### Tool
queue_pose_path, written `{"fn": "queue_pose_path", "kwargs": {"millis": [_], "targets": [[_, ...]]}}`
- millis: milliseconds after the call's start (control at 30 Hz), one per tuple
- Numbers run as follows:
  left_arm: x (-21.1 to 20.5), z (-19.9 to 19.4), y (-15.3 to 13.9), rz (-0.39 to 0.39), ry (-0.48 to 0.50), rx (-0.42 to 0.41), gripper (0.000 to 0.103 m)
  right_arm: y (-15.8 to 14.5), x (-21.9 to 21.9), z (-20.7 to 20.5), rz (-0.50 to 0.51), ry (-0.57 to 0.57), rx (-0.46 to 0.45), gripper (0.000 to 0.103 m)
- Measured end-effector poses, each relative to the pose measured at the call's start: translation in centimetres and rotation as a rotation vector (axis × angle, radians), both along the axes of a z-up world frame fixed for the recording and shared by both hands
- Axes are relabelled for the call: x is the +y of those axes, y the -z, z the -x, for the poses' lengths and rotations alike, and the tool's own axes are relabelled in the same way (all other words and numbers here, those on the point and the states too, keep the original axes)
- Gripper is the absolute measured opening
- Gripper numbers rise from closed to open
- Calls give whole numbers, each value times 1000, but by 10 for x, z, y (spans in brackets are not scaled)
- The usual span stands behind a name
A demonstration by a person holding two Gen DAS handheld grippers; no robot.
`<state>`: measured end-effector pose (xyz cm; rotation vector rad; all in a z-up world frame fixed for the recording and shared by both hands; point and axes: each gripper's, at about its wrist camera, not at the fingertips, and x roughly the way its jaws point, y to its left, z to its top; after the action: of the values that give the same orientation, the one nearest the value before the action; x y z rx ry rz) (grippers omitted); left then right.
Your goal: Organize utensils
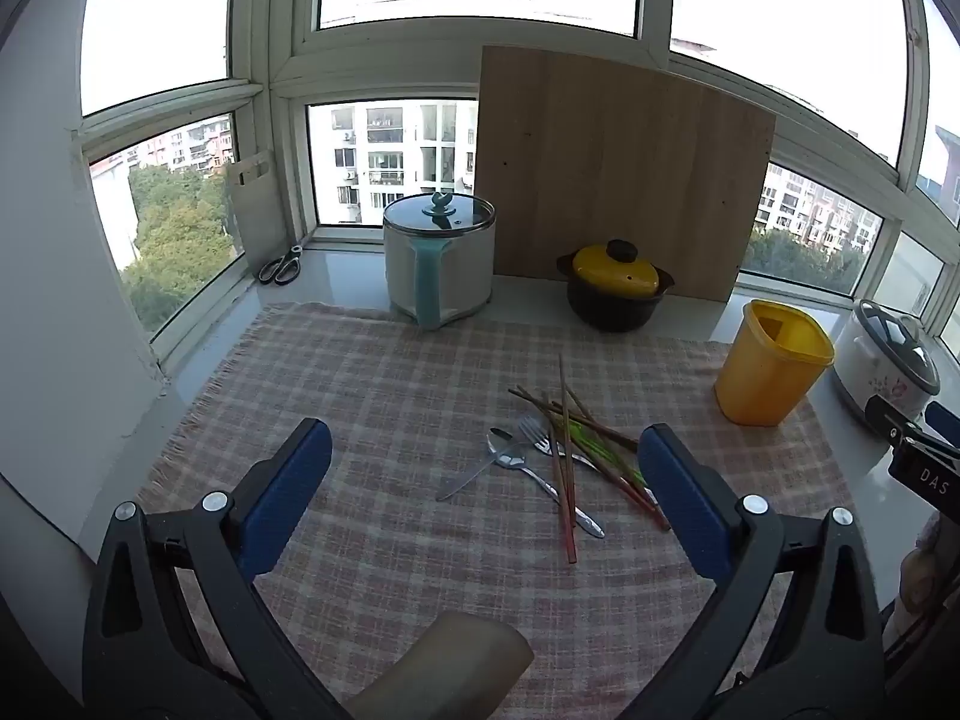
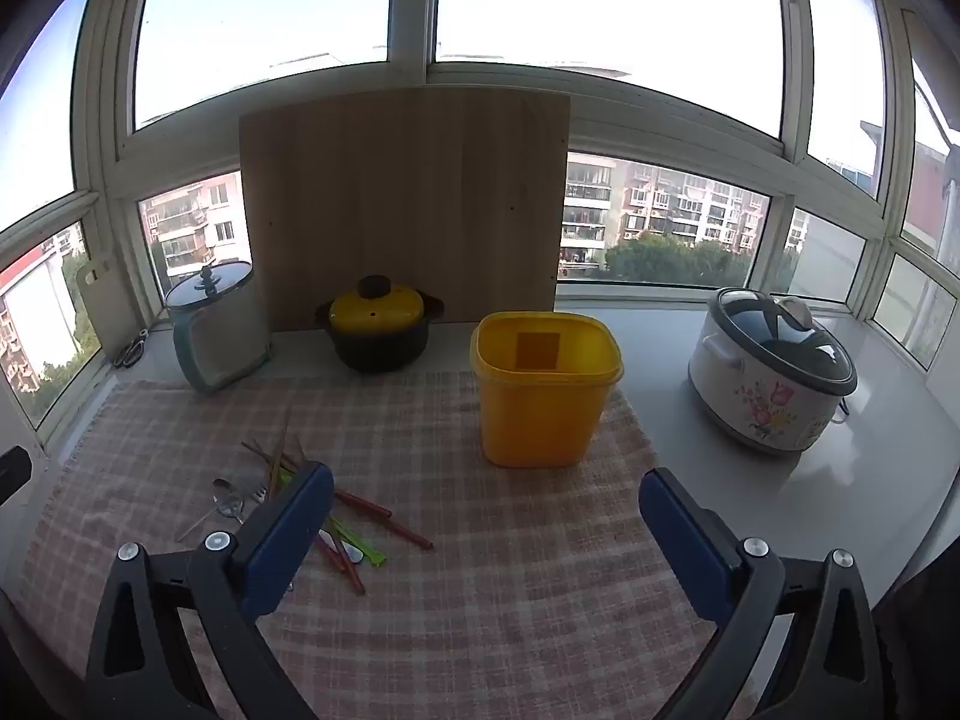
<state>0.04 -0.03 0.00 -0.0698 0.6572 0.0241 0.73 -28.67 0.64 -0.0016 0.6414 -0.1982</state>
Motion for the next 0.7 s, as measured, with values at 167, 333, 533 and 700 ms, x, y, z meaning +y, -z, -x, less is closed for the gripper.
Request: {"fn": "queue_pose_path", "kwargs": {"millis": [167,333,533,700], "targets": [[5,0,0,12,4,-15,103,2,-3,-2,-11,3,5,103],[9,-4,4,3,1,-12,103,7,-4,-8,-10,1,13,103],[10,-11,10,-2,-13,-10,103,13,-5,-11,-5,-2,18,103],[10,-14,12,-4,-18,-14,103,16,-5,-15,-8,0,19,103]]}}
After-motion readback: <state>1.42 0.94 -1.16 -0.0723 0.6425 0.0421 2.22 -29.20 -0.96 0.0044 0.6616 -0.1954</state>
